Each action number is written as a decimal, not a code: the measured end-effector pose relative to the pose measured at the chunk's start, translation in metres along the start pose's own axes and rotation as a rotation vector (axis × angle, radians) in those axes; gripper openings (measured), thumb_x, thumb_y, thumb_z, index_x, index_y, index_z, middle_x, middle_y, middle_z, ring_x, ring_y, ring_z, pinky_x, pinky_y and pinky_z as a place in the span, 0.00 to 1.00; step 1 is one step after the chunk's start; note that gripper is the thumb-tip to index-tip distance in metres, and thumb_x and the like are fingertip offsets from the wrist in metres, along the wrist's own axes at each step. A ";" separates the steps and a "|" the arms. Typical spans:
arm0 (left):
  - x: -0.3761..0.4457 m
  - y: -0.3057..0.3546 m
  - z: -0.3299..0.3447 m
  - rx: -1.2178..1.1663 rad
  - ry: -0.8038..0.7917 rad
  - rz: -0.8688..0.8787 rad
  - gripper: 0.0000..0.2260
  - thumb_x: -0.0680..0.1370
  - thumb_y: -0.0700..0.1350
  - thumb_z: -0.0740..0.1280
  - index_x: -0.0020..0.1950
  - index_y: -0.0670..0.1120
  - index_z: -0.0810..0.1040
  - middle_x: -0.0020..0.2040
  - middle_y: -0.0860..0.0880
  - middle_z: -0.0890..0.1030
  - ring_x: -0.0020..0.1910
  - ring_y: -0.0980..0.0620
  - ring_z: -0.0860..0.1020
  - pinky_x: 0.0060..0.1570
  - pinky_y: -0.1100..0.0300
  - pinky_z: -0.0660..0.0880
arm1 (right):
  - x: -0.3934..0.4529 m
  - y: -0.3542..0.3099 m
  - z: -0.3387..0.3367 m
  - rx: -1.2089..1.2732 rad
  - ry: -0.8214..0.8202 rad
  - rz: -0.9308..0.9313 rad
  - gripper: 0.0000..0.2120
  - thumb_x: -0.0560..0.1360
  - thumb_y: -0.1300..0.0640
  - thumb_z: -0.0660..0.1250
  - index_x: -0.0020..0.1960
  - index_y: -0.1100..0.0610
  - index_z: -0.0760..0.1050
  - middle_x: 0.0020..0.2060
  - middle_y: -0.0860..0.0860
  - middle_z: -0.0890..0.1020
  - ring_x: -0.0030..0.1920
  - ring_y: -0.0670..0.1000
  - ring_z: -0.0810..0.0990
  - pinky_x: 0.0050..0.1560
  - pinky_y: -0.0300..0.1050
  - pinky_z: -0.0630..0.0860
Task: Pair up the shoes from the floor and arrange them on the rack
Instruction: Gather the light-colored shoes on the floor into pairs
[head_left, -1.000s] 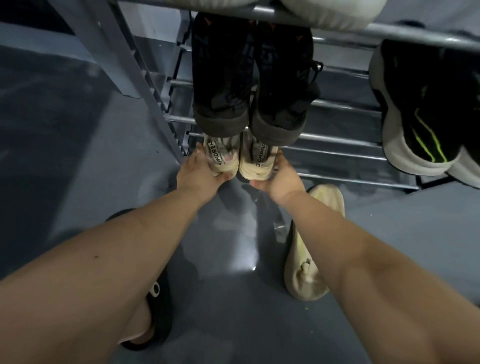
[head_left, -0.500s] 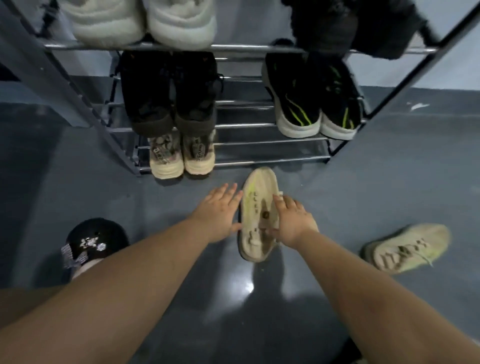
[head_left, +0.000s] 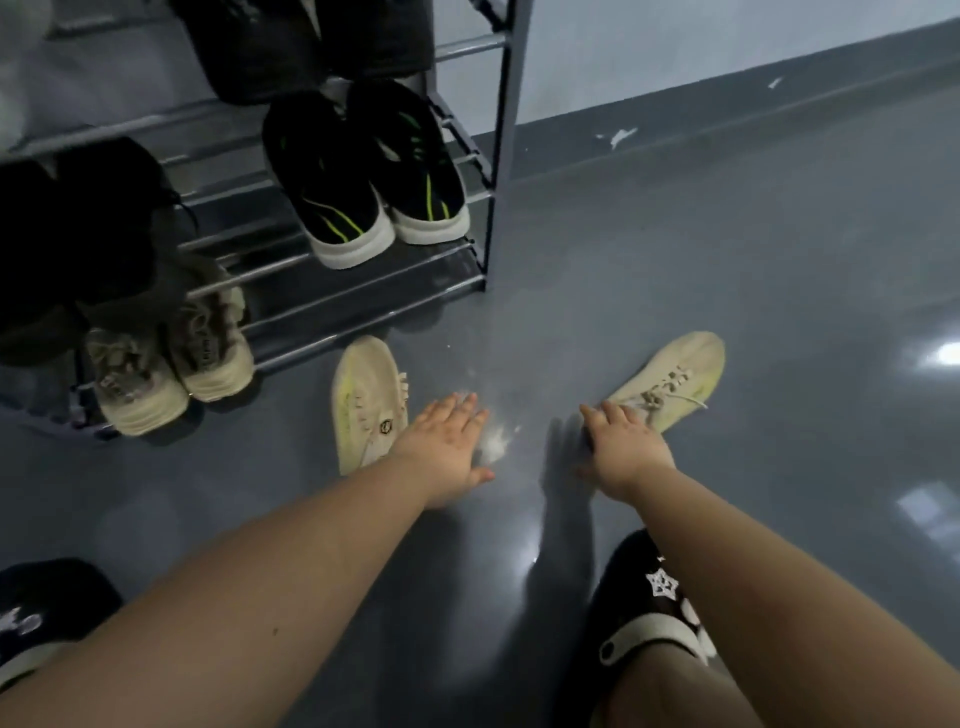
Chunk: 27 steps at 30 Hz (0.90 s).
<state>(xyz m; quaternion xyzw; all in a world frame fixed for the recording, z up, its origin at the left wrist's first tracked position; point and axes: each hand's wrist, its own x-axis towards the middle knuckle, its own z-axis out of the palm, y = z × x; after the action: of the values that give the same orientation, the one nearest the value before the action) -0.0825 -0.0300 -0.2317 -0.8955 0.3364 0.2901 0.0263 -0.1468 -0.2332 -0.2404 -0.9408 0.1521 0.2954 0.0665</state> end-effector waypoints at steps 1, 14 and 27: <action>0.006 0.010 -0.001 -0.005 -0.014 0.011 0.34 0.79 0.60 0.54 0.78 0.47 0.43 0.79 0.48 0.41 0.77 0.49 0.41 0.74 0.55 0.40 | 0.001 0.012 -0.001 0.009 0.010 0.028 0.36 0.76 0.44 0.64 0.77 0.54 0.51 0.76 0.55 0.56 0.75 0.58 0.55 0.71 0.53 0.59; 0.103 0.093 -0.005 0.004 -0.110 0.087 0.32 0.80 0.59 0.53 0.78 0.47 0.45 0.79 0.47 0.44 0.78 0.47 0.44 0.74 0.53 0.43 | 0.018 0.100 0.019 0.242 -0.009 0.269 0.37 0.74 0.37 0.63 0.74 0.55 0.57 0.71 0.56 0.65 0.71 0.59 0.63 0.68 0.53 0.63; 0.161 0.126 0.004 -0.822 -0.214 -0.186 0.34 0.77 0.51 0.66 0.77 0.42 0.55 0.75 0.42 0.63 0.72 0.45 0.66 0.71 0.57 0.61 | 0.048 0.093 0.035 1.442 0.073 0.546 0.34 0.76 0.49 0.67 0.73 0.65 0.59 0.69 0.57 0.71 0.67 0.58 0.71 0.66 0.48 0.69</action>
<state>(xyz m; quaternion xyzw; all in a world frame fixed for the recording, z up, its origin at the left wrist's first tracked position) -0.0650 -0.2206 -0.3031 -0.8229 0.1062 0.4876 -0.2717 -0.1579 -0.3254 -0.2999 -0.6029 0.5359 0.0980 0.5828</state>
